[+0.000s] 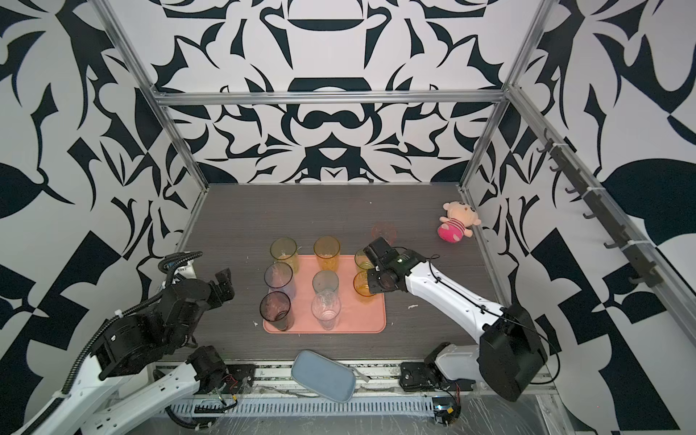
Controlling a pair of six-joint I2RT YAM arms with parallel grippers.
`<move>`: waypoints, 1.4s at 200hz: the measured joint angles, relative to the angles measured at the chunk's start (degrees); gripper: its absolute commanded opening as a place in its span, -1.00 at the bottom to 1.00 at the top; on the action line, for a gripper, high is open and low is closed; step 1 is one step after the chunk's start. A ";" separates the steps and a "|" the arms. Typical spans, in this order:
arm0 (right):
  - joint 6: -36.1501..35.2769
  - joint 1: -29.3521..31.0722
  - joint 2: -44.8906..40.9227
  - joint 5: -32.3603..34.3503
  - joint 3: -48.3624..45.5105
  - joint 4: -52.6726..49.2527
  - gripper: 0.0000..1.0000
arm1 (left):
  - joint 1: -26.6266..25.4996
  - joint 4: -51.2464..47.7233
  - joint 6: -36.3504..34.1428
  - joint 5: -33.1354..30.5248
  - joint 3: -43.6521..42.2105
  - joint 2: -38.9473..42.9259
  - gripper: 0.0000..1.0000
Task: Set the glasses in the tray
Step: 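Lower the yellow glass onto the tray beside the green glass and open, then raise the right gripper and move it over the pink glass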
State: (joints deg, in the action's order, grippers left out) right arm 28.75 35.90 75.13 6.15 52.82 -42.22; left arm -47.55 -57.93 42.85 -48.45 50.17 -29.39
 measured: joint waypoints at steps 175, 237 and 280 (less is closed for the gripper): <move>0.00 0.00 3.08 1.88 0.13 2.54 -0.79 | 0.00 0.00 0.00 0.04 0.00 0.02 0.99; -0.13 -0.02 5.18 2.62 2.62 -0.24 -0.35 | 0.00 0.02 0.00 0.04 0.00 0.02 0.99; -0.17 0.00 4.72 2.62 6.12 -2.12 -0.17 | 0.00 0.02 0.00 0.07 0.00 0.04 0.99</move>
State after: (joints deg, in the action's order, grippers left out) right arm 28.58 35.90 79.85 8.78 58.94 -44.34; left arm -47.55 -57.91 42.85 -48.38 50.17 -29.34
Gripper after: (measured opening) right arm 0.409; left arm 0.995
